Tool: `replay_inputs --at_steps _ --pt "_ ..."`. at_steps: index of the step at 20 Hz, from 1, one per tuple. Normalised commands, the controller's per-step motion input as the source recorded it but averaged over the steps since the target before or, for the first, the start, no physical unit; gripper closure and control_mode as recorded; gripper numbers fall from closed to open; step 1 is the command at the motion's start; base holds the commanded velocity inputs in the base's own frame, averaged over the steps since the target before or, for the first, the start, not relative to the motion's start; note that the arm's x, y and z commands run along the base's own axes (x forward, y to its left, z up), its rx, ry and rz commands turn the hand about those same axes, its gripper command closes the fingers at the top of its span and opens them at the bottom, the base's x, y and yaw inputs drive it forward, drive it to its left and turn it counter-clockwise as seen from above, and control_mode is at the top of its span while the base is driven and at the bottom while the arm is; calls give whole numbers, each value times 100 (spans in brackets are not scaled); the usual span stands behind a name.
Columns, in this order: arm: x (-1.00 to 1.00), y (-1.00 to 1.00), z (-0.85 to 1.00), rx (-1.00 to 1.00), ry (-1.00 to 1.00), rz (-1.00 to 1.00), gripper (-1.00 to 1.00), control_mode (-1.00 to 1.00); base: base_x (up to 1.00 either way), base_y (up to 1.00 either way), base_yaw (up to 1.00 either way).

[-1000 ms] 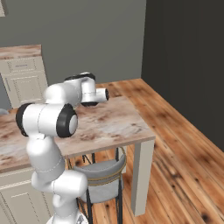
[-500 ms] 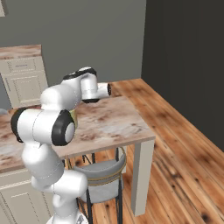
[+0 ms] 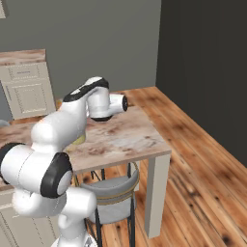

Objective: Move the mayonnaise and oil and vinegar bottle from the cabinet to the dining counter.

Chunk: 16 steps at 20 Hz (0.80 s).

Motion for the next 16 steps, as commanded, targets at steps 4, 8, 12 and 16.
replay_inputs --at_steps 4,8,12,16 --pt "-84 -12 35 0 0 -26 -100 -100 0 0 0" --pt "-84 -2 37 0 7 -26 -100 -100 0 0 0" --pt "-87 0 33 0 13 -26 -100 -100 0 0 0" --pt "-81 0 27 0 21 -27 -100 -100 0 0 0"
